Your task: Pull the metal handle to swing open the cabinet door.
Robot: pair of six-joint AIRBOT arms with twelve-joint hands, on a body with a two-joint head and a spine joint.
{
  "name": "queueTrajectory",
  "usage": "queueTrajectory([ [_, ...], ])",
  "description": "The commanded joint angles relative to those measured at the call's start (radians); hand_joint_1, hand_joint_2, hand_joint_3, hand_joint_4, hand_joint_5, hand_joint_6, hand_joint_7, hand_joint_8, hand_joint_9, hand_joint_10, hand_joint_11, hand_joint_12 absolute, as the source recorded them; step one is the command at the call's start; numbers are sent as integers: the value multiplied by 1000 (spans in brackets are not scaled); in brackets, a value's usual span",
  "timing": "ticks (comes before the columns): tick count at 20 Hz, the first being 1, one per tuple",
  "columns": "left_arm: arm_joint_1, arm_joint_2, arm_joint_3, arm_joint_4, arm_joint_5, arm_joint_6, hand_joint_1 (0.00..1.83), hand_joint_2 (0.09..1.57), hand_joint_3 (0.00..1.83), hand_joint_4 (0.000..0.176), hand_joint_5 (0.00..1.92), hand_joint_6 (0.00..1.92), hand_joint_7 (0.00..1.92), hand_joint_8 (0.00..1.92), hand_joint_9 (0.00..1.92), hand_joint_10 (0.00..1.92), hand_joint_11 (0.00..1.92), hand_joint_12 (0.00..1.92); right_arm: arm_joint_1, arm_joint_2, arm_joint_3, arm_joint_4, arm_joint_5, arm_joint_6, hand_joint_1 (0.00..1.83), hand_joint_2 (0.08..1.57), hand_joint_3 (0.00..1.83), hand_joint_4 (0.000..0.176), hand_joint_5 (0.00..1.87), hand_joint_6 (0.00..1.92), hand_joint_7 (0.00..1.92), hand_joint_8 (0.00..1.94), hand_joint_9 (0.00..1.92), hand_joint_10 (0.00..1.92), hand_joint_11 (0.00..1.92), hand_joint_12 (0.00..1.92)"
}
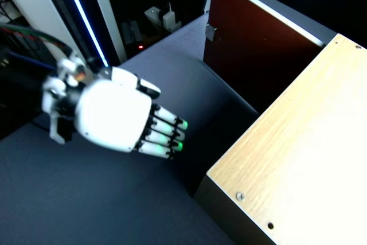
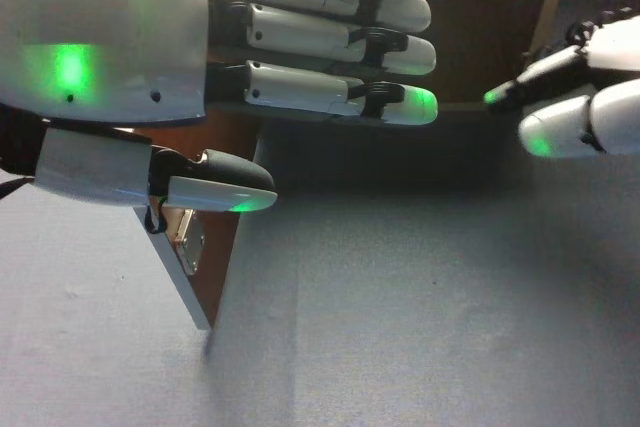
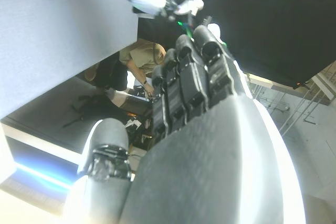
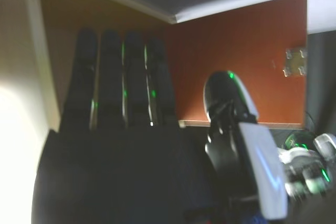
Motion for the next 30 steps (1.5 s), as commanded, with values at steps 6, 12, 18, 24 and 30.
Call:
queueTrajectory([
  [6, -8, 7, 1, -98, -25, 8, 0, 1563, 1, 0, 254, 0, 273, 0, 247, 0, 0, 553, 10, 25, 23, 255, 197, -466, 0, 1398, 0, 0, 340, 0, 333, 0, 300, 0, 0, 843],
  [12, -8, 7, 1, -98, -25, 8, 0, 1559, 0, 0, 262, 2, 280, 1, 255, 2, 0, 565, 10, 32, 38, 447, 366, -861, 0, 1398, 0, 0, 337, 0, 330, 0, 294, 0, 0, 826],
  [18, -8, 7, 1, -98, -25, 8, 0, 1555, 0, 0, 261, 0, 278, 0, 254, 1, 0, 568, 10, 55, 74, 437, 600, -932, 0, 1397, 0, 0, 332, 0, 329, 0, 295, 0, 0, 829],
  [24, -8, 7, 1, -98, -25, 8, 0, 1559, 0, 0, 261, 1, 278, 2, 256, 2, 0, 572, 10, 91, 47, 367, 755, -967, 0, 1398, 0, 0, 332, 3, 328, 2, 295, 1, 0, 837],
  [30, -8, 7, 1, -98, -25, 8, 0, 1559, 0, 0, 253, 0, 274, 0, 251, 0, 0, 555, 10, 148, -25, 359, 790, -1053, 0, 1398, 0, 0, 343, 5, 338, 3, 302, 3, 0, 849],
])
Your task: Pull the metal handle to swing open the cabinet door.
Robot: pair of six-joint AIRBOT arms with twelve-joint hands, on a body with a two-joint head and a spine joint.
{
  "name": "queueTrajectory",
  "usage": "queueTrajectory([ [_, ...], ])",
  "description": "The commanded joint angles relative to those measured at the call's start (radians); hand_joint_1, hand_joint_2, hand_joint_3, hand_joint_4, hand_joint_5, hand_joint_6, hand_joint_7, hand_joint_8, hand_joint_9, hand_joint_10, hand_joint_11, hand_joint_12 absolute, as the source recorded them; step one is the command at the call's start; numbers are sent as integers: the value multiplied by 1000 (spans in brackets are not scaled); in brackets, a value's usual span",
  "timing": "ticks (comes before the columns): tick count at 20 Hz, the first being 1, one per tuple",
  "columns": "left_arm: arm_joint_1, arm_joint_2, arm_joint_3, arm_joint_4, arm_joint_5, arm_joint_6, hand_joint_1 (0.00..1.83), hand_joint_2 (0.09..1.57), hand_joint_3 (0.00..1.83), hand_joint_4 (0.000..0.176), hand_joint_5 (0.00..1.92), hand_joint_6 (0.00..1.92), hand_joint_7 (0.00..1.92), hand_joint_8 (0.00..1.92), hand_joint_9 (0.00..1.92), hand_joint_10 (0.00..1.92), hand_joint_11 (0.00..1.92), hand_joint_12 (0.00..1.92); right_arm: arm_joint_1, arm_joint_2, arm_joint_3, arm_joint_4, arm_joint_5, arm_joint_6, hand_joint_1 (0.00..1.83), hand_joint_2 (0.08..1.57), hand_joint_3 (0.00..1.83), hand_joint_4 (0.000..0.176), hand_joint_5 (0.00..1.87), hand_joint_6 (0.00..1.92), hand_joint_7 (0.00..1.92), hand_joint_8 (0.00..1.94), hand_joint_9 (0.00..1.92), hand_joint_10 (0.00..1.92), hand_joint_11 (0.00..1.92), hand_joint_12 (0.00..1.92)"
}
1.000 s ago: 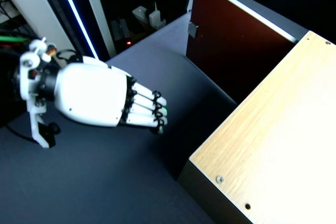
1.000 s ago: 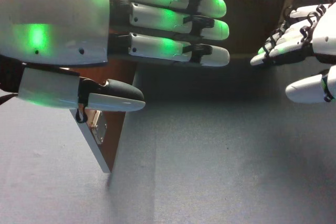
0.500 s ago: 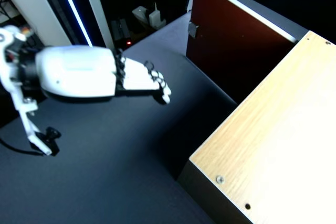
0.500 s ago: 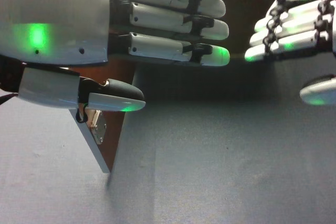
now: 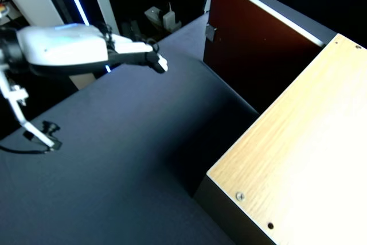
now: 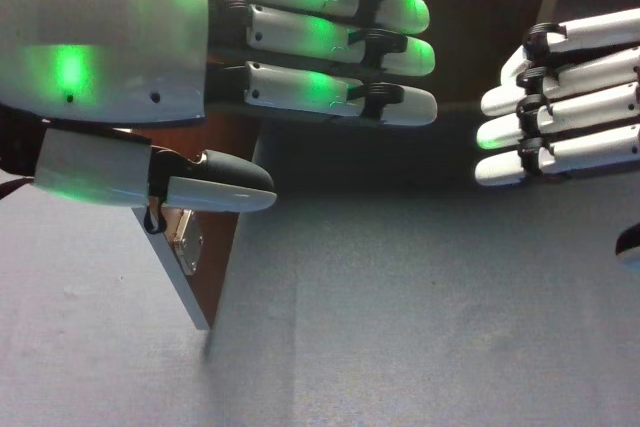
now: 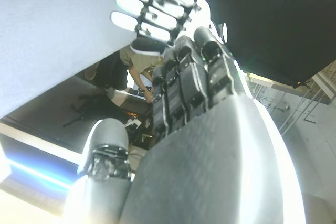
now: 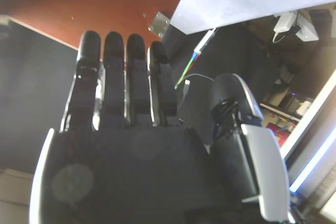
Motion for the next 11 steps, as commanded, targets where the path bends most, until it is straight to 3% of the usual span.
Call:
queueTrajectory([
  [1, -8, 7, 1, -99, -25, 8, 0, 1558, 0, 0, 252, 0, 273, 0, 249, 0, 0, 555, 13, 10, -14, 53, 56, -5, 0, 1396, 0, 0, 343, 4, 340, 3, 306, 3, 0, 860],
  [7, -8, 7, 1, -99, -25, 8, 0, 1536, 0, 0, 274, 3, 308, 4, 292, 6, 0, 669, 70, 34, -65, -27, 74, -5, 0, 1383, 0, 0, 328, 0, 339, 0, 320, 2, 0, 991],
  [11, -8, 7, 1, -99, -25, 8, 0, 1525, 0, 0, 273, 0, 309, 1, 298, 3, 0, 635, 81, 38, -84, -40, 74, -5, 0, 1386, 1, 0, 341, 7, 370, 11, 351, 10, 0, 1027],
])
